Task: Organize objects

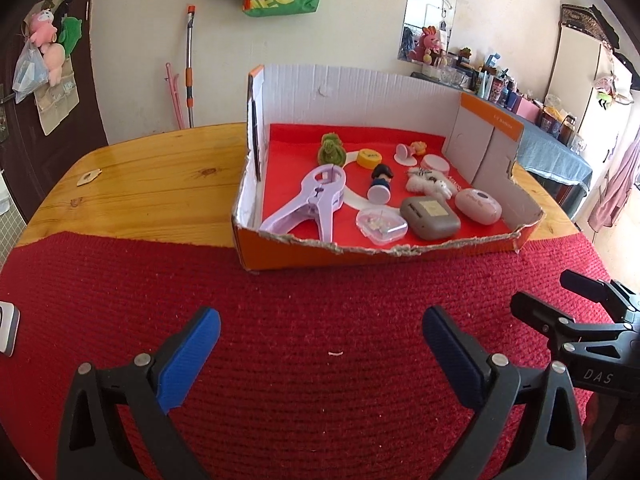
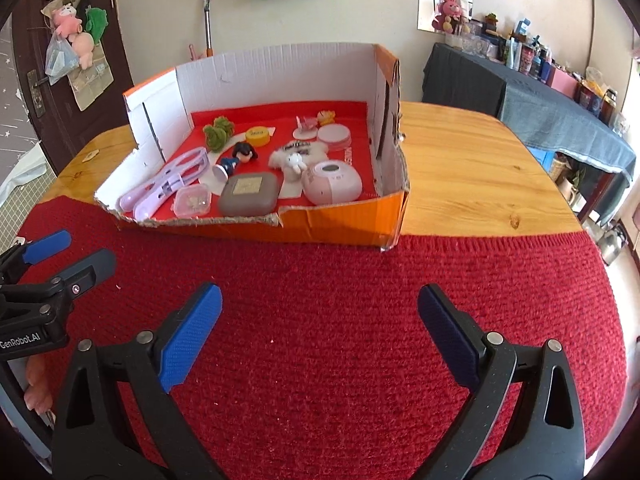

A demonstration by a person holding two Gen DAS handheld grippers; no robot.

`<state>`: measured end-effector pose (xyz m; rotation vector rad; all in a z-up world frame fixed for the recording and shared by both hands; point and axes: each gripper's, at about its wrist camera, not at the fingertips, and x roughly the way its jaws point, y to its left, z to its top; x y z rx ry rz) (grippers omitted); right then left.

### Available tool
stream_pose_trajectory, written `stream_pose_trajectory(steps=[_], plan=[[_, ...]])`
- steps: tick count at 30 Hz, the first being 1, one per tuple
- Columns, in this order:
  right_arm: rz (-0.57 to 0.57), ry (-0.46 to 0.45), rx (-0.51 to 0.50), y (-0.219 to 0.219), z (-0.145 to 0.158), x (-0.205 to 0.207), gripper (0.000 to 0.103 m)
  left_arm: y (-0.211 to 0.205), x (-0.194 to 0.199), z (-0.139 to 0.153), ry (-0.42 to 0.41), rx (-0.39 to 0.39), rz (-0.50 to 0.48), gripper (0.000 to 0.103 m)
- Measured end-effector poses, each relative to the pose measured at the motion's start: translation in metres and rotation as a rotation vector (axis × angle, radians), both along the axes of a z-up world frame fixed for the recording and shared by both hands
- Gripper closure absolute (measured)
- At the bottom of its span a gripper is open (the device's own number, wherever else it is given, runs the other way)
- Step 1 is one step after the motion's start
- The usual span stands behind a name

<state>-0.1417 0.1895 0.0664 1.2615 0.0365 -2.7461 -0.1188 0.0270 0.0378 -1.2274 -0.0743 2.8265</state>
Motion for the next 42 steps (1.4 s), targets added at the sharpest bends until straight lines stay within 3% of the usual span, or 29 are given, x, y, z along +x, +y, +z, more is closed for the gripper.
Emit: stream_pose_trajectory(steps=[6, 42], plan=[[-0.042, -0.083, 0.025, 0.001, -0.021, -0.010, 0.003, 0.002, -0.010, -0.026, -0.104, -0.043, 0.031, 0.000], [-0.071, -0.088, 0.056, 0.001, -0.026, -0.008, 0.000, 0.002, -0.010, -0.028, -0.086, -0.046, 0.071, 0.000]])
